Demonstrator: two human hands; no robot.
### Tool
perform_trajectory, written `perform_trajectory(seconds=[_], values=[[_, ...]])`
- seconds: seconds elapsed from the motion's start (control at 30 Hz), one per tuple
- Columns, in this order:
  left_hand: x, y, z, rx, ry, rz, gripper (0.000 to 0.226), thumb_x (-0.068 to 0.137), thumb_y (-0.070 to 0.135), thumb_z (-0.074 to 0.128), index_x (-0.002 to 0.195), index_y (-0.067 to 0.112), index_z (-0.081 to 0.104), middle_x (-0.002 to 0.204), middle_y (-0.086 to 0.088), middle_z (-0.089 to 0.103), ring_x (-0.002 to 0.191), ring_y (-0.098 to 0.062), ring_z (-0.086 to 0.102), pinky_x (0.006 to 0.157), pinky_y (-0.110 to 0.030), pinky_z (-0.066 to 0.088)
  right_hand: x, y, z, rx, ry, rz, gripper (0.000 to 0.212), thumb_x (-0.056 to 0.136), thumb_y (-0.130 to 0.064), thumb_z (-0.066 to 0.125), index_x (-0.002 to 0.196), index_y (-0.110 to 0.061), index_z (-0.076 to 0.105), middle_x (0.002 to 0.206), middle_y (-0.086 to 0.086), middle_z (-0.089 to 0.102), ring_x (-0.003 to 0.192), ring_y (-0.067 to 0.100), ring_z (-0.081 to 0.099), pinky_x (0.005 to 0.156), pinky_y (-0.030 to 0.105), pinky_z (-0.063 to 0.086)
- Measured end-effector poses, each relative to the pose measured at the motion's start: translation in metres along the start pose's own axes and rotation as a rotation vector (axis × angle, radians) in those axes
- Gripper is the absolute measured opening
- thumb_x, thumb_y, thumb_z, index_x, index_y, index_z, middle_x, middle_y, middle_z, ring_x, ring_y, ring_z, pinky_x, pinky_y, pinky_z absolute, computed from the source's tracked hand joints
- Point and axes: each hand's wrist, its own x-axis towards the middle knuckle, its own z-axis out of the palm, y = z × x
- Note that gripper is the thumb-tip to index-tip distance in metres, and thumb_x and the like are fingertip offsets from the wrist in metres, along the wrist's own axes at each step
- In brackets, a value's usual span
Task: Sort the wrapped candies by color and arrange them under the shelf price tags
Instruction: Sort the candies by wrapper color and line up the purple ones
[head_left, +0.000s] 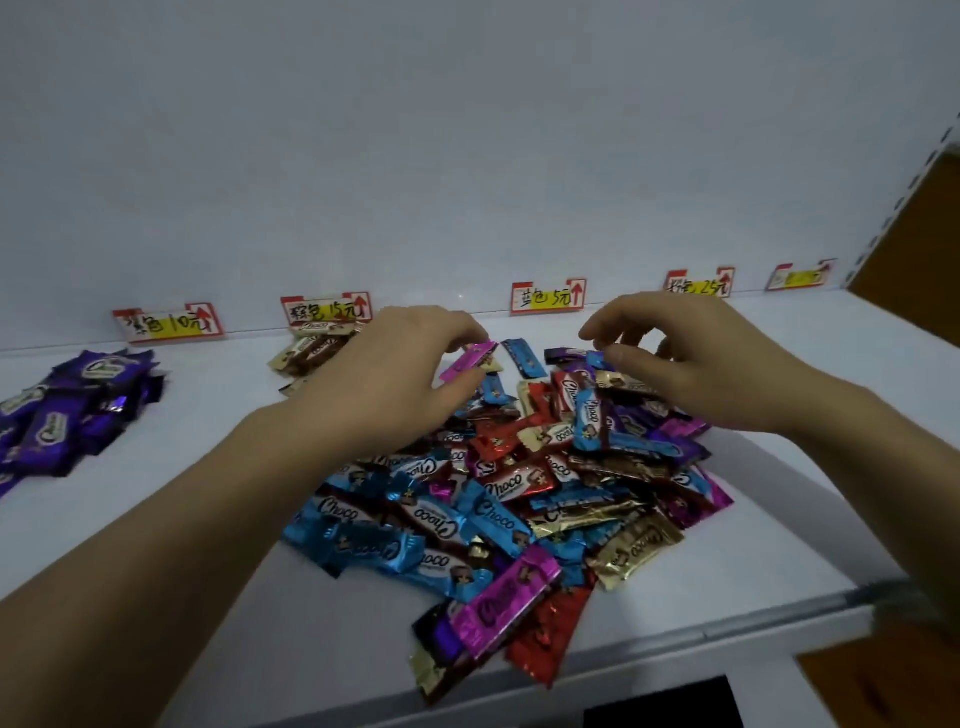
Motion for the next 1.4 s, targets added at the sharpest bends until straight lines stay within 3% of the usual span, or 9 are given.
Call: perform_trajectory(seconds=[0.17, 0.3, 0.47, 0.63, 0.77, 0.9, 1.07, 1.17, 1.4], values=[[0.035, 0.041, 0.023, -0.064, -0.044, 0.119, 0.031, 0.101, 0.031, 0.056, 0.131, 0.027, 0.062, 0.127, 0.009, 0.065, 0.113, -0.007, 0.058, 0.091, -0.018, 0.039, -0.026, 0.016, -0.011, -0.063, -0.053, 0.107, 0.022, 0.095, -0.042, 0.054, 0.103, -0.030, 0.071, 0.088, -0.014, 0.069, 0.079, 0.004, 0.061, 0.066, 0.030, 0.050], [0.081, 0.054, 0.051, 0.040, -0.091, 0.089, 0.038, 0.101, 0.015, 0.052, 0.138, 0.024, 0.057, 0.138, 0.001, 0.061, 0.125, -0.018, 0.055, 0.101, -0.033, 0.046, -0.034, 0.019, -0.002, -0.065, -0.097, 0.227, 0.030, 0.084, -0.058, 0.066, 0.090, -0.029, 0.070, 0.079, -0.013, 0.068, 0.071, 0.003, 0.060, 0.060, 0.023, 0.046], [0.107, 0.042, 0.077, 0.191, -0.300, 0.074, 0.055, 0.096, 0.007, 0.057, 0.146, 0.026, 0.048, 0.142, -0.004, 0.052, 0.128, -0.027, 0.050, 0.105, -0.045, 0.046, -0.034, 0.015, 0.010, -0.096, -0.068, 0.316, 0.053, 0.069, -0.078, 0.067, 0.094, -0.031, 0.069, 0.085, -0.012, 0.068, 0.075, 0.006, 0.061, 0.064, 0.031, 0.052], [0.107, 0.035, 0.077, 0.141, -0.258, 0.074, 0.039, 0.099, 0.020, 0.058, 0.138, 0.026, 0.056, 0.131, -0.001, 0.055, 0.118, -0.024, 0.054, 0.099, -0.040, 0.046, -0.029, 0.003, 0.013, -0.090, -0.063, 0.301, 0.047, 0.072, -0.071, 0.072, 0.098, -0.032, 0.072, 0.082, -0.012, 0.065, 0.073, 0.007, 0.058, 0.058, 0.028, 0.042], [0.104, 0.031, 0.070, 0.011, -0.224, -0.001, 0.036, 0.095, 0.025, 0.067, 0.130, 0.021, 0.062, 0.120, -0.001, 0.066, 0.091, -0.013, 0.054, 0.082, -0.026, 0.042, -0.021, -0.005, 0.016, -0.046, -0.101, 0.285, 0.029, 0.077, -0.053, 0.079, 0.089, -0.028, 0.073, 0.079, -0.011, 0.065, 0.070, 0.005, 0.057, 0.057, 0.023, 0.040], [0.093, 0.023, 0.061, -0.226, -0.074, -0.142, 0.032, 0.085, 0.022, 0.079, 0.116, 0.021, 0.070, 0.091, 0.006, 0.068, 0.078, -0.013, 0.066, 0.066, -0.021, 0.048, -0.017, -0.006, 0.013, 0.172, -0.122, 0.355, 0.012, 0.081, -0.031, 0.081, 0.080, -0.023, 0.074, 0.072, -0.007, 0.070, 0.064, 0.003, 0.060, 0.059, 0.017, 0.042], [0.070, 0.013, 0.048, -0.536, 0.003, -0.229, 0.031, 0.084, 0.016, 0.080, 0.114, 0.022, 0.073, 0.086, 0.001, 0.073, 0.078, -0.010, 0.069, 0.076, -0.032, 0.058, -0.012, -0.007, 0.002, 0.356, 0.013, 0.412, 0.007, 0.086, -0.024, 0.077, 0.081, -0.019, 0.074, 0.075, -0.003, 0.074, 0.072, 0.010, 0.067, 0.068, 0.029, 0.053], [0.047, 0.010, 0.032, -0.743, 0.049, -0.245, 0.033, 0.089, 0.010, 0.074, 0.119, 0.025, 0.071, 0.085, -0.002, 0.071, 0.073, -0.010, 0.070, 0.068, -0.022, 0.057, -0.007, -0.010, -0.002, 0.453, 0.082, 0.429, 0.006, 0.090, -0.024, 0.074, 0.086, -0.020, 0.073, 0.072, -0.002, 0.073, 0.068, 0.010, 0.066, 0.062, 0.024, 0.048], [-0.006, -0.018, -0.003, -0.924, 0.133, -0.387, 0.015, 0.094, 0.005, 0.065, 0.105, 0.013, 0.073, 0.093, -0.004, 0.077, 0.088, -0.019, 0.075, 0.078, -0.031, 0.061, 0.026, -0.041, 0.011, 0.607, 0.072, 0.398, 0.013, 0.093, -0.024, 0.069, 0.099, -0.012, 0.069, 0.074, 0.006, 0.069, 0.051, 0.008, 0.059, 0.053, 0.024, 0.053]])
